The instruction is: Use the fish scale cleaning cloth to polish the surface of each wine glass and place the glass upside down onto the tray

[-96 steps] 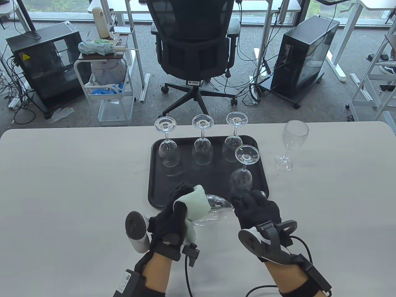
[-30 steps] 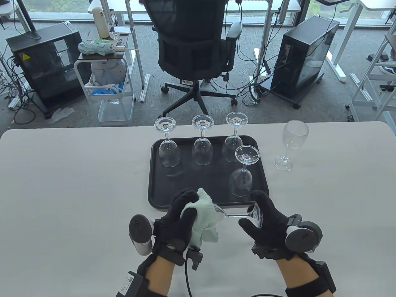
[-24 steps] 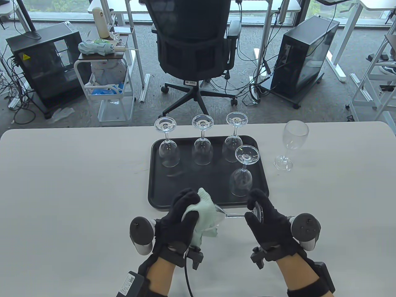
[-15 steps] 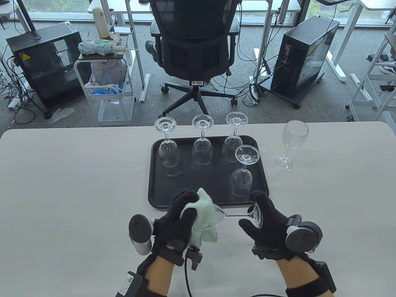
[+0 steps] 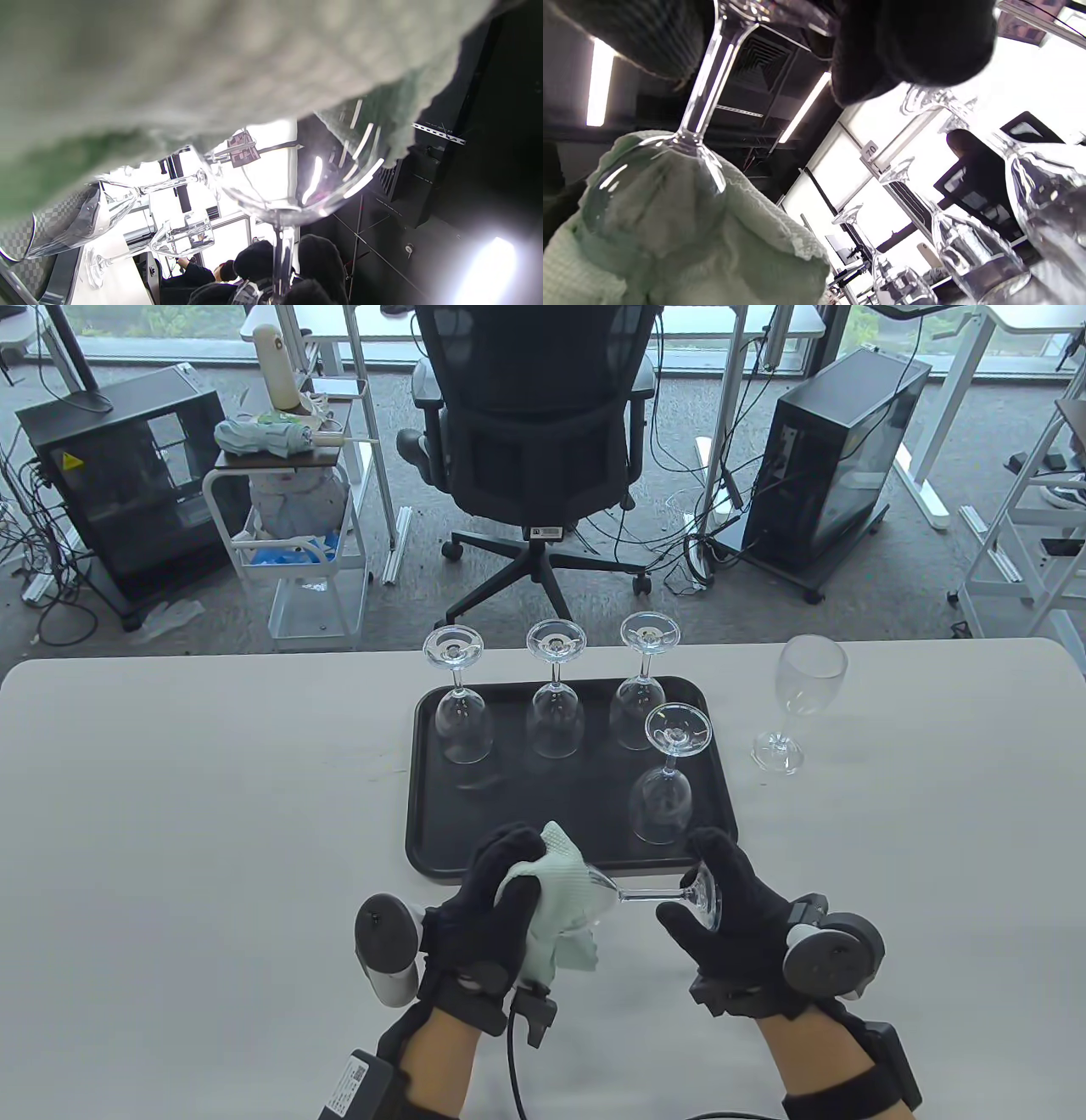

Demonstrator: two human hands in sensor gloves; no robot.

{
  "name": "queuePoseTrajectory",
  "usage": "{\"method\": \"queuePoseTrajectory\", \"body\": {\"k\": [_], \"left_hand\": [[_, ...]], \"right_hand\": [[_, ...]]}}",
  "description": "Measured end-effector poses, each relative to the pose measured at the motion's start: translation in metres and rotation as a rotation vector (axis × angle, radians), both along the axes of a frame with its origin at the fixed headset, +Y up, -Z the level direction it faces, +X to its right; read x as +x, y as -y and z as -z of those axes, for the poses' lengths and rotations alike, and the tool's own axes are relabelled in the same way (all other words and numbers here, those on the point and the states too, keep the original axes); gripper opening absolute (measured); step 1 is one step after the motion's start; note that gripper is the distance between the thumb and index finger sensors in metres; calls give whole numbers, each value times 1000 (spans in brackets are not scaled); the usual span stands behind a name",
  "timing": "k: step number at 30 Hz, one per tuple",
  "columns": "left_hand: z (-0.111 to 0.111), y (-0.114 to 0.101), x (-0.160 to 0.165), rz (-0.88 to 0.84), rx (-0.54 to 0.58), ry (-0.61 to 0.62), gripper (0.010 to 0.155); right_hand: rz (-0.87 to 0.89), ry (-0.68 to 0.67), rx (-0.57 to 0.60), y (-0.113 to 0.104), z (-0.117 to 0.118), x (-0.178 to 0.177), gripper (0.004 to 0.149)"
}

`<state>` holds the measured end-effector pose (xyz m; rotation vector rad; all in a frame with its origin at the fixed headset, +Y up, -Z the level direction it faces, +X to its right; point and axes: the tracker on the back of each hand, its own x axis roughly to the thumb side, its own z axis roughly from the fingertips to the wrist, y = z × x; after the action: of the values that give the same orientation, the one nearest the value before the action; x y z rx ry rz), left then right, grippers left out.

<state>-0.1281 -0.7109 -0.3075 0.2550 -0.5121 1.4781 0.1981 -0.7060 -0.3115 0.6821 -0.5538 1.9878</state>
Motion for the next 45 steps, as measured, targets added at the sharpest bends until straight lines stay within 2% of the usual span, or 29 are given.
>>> {"method": "queuePoseTrajectory", "body": {"k": [3, 4, 6, 8, 9, 11, 12, 14, 16, 17, 18, 19, 21, 23, 25, 27, 29, 32, 33, 35, 37, 39, 40, 41, 43, 45], "left_hand": [[-1, -3, 1, 32, 86, -28, 58], [-1, -3, 0, 48, 94, -41, 58], [0, -4, 0, 40, 74, -16, 57], [1, -3, -3, 25, 41, -36, 57], [2, -2, -3, -14, 3, -6, 56], [2, 0, -2, -35, -22, 24, 57], [1, 0, -2, -41, -18, 16, 57], [0, 0, 0, -22, -5, -3, 58], [-1, 0, 1, -8, 45, -7, 58], [-1, -2, 2, 17, 76, -20, 58], [-2, -2, 0, 47, 95, -51, 58], [-1, -3, 0, 52, 92, -57, 57], [0, -2, -1, 37, 54, -23, 56], [2, 2, -3, -7, -20, -14, 57], [3, 3, -2, -24, -40, 20, 57], [1, 2, -1, -19, -28, 4, 57], [0, 1, 0, 5, -1, -6, 58], [-1, -2, 0, 39, 81, -36, 58], [-1, -3, 0, 40, 87, -41, 57], [-1, -4, 0, 41, 69, -23, 56], [1, -2, -3, 9, 12, -33, 56], [2, 0, -3, -18, -32, 21, 57], [3, 0, -3, -16, -27, 19, 57], [1, -1, -2, -14, -18, 7, 57], [0, -1, -1, -2, 4, -5, 58], [-2, -4, 1, 30, 73, -13, 58]], "right_hand": [[111, -77, -308, 6, 6, 1, 79], [107, -107, -291, 7, 6, 1, 80], [28, -51, -179, 4, 4, 2, 84], [-70, -27, 9, -1, 0, -1, 90], [-132, 7, 116, -4, -4, -1, 92], [-148, 39, 198, -7, -7, -1, 93], [-122, 37, 175, -7, -6, -1, 91], [-17, -5, 32, -3, -2, -1, 82], [74, -25, -139, 3, 3, 1, 79], [121, -44, -276, 7, 6, 1, 79], [135, -93, -335, 10, 6, 1, 80], [118, -116, -299, 9, 6, 1, 82], [18, -42, -171, 6, 3, 1, 87], [-125, 3, 61, 0, -3, -1, 92], [-165, 49, 162, -3, -6, -1, 94], [-76, 30, 102, 0, -4, 0, 88], [30, -22, -68, 4, 1, 0, 81], [118, -68, -287, 8, 5, 1, 81], [110, -91, -260, 7, 4, 1, 82], [17, -41, -165, 3, 2, 1, 86], [-82, -14, 10, -1, -2, -1, 91], [-160, 37, 155, -5, -6, -2, 94], [-147, 46, 162, -5, -6, -2, 93], [-106, 45, 127, -5, -5, -1, 89], [20, -9, -47, -1, -2, -1, 81], [133, -55, -269, 4, 2, 2, 80]]}}
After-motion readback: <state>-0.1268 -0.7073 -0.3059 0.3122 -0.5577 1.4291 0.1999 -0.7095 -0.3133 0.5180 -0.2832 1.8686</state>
